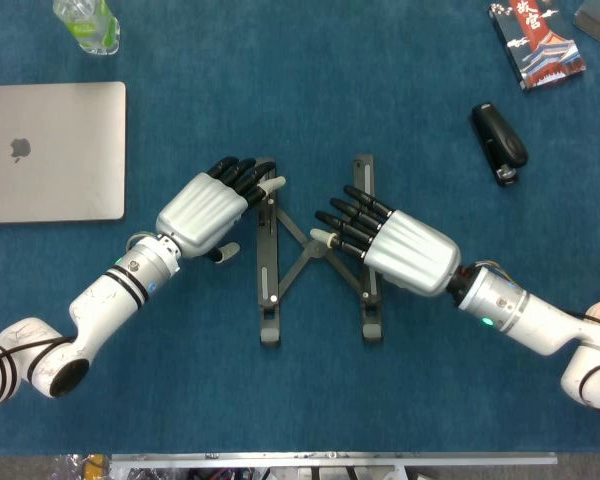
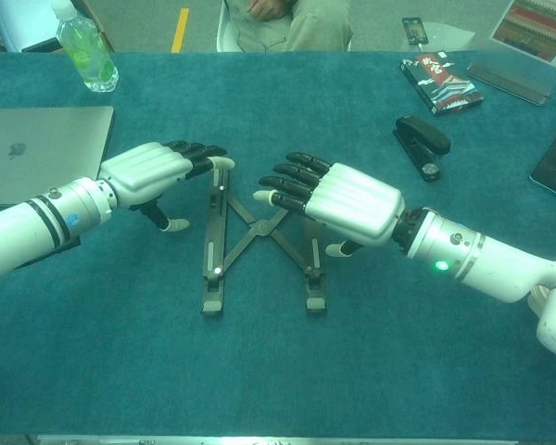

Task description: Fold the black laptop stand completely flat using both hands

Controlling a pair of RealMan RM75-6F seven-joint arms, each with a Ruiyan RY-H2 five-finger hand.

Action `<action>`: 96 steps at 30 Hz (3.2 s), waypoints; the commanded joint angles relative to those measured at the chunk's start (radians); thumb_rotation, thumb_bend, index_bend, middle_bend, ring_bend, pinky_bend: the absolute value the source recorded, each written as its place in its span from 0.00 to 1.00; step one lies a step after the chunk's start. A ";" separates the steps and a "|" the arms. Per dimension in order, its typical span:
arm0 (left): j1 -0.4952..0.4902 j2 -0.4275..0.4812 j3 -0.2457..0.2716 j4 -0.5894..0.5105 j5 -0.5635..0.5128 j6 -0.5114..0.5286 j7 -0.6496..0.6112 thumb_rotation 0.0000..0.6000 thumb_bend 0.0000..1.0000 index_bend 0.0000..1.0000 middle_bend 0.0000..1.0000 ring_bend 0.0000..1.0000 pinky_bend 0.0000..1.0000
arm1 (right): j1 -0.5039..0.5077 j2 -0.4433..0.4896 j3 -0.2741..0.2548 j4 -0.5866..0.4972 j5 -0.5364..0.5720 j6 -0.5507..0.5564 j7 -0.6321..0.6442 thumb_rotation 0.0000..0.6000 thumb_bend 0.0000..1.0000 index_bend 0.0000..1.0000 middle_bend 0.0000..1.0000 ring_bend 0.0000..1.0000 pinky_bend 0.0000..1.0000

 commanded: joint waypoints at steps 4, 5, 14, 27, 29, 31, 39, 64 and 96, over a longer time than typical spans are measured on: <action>-0.003 -0.009 0.001 0.008 -0.003 -0.005 -0.001 1.00 0.25 0.00 0.00 0.00 0.08 | 0.006 -0.011 0.000 0.009 0.006 -0.002 0.004 1.00 0.00 0.00 0.07 0.00 0.05; -0.003 -0.010 0.001 0.009 -0.004 -0.006 -0.003 1.00 0.25 0.00 0.00 0.00 0.08 | 0.007 -0.013 0.000 0.010 0.007 -0.003 0.005 1.00 0.00 0.00 0.07 0.00 0.05; -0.007 -0.018 0.005 0.013 -0.004 -0.012 -0.011 1.00 0.25 0.00 0.00 0.00 0.08 | 0.015 -0.027 0.002 0.023 0.015 -0.005 0.004 1.00 0.00 0.00 0.07 0.00 0.05; -0.013 -0.032 0.007 0.018 -0.007 -0.023 -0.035 1.00 0.25 0.00 0.00 0.00 0.08 | 0.024 -0.046 0.004 0.042 0.024 -0.002 0.015 1.00 0.00 0.00 0.07 0.00 0.05; -0.014 -0.032 0.007 0.017 -0.005 -0.023 -0.039 1.00 0.25 0.00 0.00 0.00 0.08 | 0.027 -0.051 0.005 0.044 0.026 -0.002 0.018 1.00 0.00 0.00 0.07 0.00 0.05; -0.015 -0.030 0.007 0.014 -0.004 -0.024 -0.042 1.00 0.25 0.00 0.00 0.00 0.08 | 0.029 -0.054 0.006 0.047 0.026 -0.001 0.019 1.00 0.00 0.00 0.07 0.00 0.05; -0.017 -0.029 0.009 0.003 -0.006 -0.032 -0.065 1.00 0.25 0.00 0.00 0.00 0.08 | 0.036 -0.068 0.012 0.060 0.034 -0.001 0.022 1.00 0.00 0.00 0.07 0.00 0.05; -0.032 -0.028 0.014 -0.020 0.006 -0.042 -0.077 1.00 0.25 0.00 0.00 0.00 0.08 | 0.057 -0.137 0.031 0.125 0.051 0.020 0.056 1.00 0.00 0.00 0.07 0.00 0.05; -0.044 -0.020 0.026 -0.034 0.015 -0.052 -0.078 1.00 0.25 0.00 0.00 0.00 0.08 | 0.082 -0.251 0.059 0.252 0.060 0.092 0.092 1.00 0.00 0.00 0.00 0.00 0.03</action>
